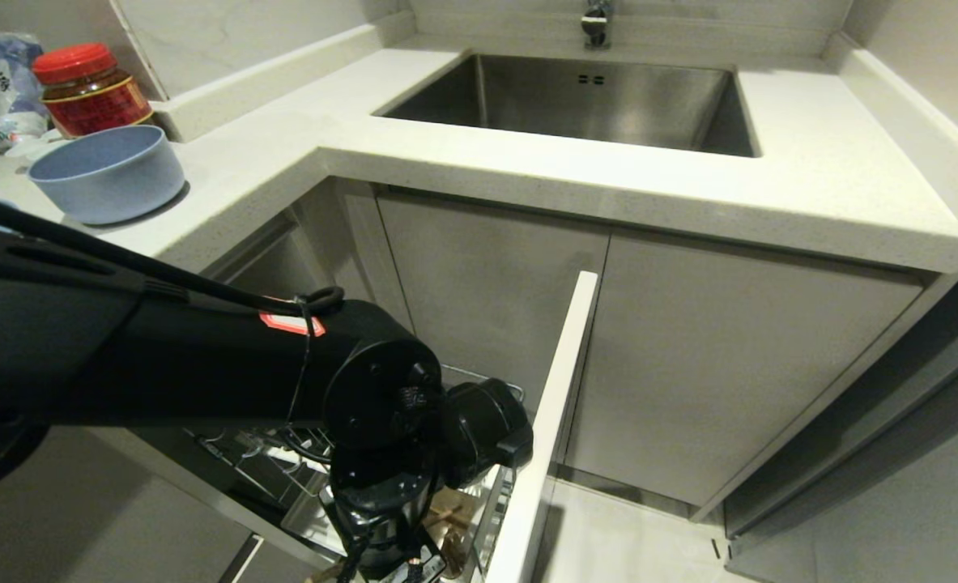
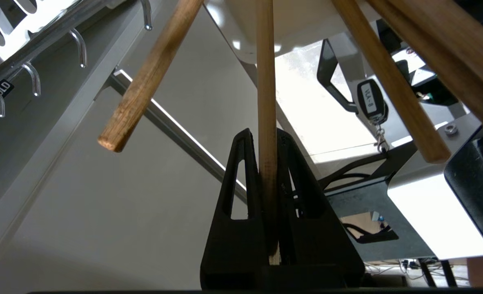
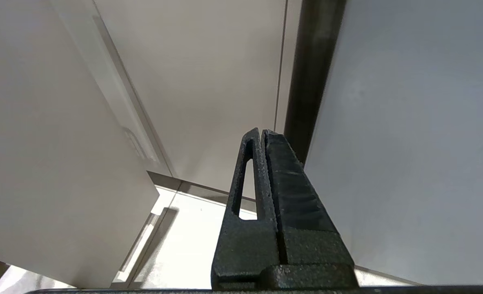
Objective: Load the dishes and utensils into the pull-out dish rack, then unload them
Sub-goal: Pick up the chopsticks and place it in the cupboard, then pick up the fork and place it in the cupboard
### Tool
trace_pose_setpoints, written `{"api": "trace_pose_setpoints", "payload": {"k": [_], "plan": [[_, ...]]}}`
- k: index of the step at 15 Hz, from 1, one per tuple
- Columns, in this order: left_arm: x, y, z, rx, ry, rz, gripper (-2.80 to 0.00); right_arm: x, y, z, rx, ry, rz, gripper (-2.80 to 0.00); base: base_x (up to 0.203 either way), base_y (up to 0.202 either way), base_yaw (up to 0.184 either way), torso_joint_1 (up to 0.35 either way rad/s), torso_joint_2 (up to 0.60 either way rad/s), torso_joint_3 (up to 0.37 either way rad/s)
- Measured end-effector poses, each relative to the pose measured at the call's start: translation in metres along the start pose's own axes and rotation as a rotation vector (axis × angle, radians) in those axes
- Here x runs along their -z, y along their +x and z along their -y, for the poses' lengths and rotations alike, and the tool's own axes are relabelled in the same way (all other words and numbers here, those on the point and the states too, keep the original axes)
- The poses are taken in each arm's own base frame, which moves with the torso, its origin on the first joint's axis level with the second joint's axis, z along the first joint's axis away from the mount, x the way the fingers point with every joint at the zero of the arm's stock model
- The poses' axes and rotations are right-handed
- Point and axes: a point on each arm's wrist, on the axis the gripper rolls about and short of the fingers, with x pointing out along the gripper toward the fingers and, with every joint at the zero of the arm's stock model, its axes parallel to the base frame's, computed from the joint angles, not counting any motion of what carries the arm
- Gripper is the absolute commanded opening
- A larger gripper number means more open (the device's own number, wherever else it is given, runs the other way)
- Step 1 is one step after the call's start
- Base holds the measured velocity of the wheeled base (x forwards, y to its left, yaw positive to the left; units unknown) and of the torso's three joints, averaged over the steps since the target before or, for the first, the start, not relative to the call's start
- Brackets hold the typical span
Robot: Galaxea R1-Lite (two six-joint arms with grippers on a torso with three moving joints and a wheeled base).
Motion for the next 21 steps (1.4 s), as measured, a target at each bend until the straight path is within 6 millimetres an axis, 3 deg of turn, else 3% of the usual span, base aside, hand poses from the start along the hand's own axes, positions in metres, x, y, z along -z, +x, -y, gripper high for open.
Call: {"api": "trace_pose_setpoints", "payload": {"k": [7,8,9,15,21], "plan": [[-0.012,0.012,0.000,-0.001,-0.010,-0.023,-2.80,0.000,0.000,0.000,0.000,0.000,0.000,-2.80,0.000,0.000,0.000,0.000,0.00,0.000],[-0.012,0.012,0.000,-0.001,-0.007,-0.029,-1.91,0.000,0.000,0.000,0.000,0.000,0.000,-2.80,0.000,0.000,0.000,0.000,0.00,0.000],[-0.011,0.013,0.000,-0.002,-0.004,-0.039,0.00,0.000,0.000,0.000,0.000,0.000,0.000,-2.80,0.000,0.000,0.000,0.000,0.00,0.000],[-0.011,0.019,0.001,-0.005,0.002,-0.068,0.00,0.000,0.000,0.000,-0.001,0.000,0.000,-2.80,0.000,0.000,0.000,0.004,0.00,0.000],[-0.005,0.003,-0.003,-0.011,-0.026,-0.012,0.00,0.000,0.000,0.000,0.000,0.000,0.000,-2.80,0.000,0.000,0.000,0.000,0.00,0.000]]}}
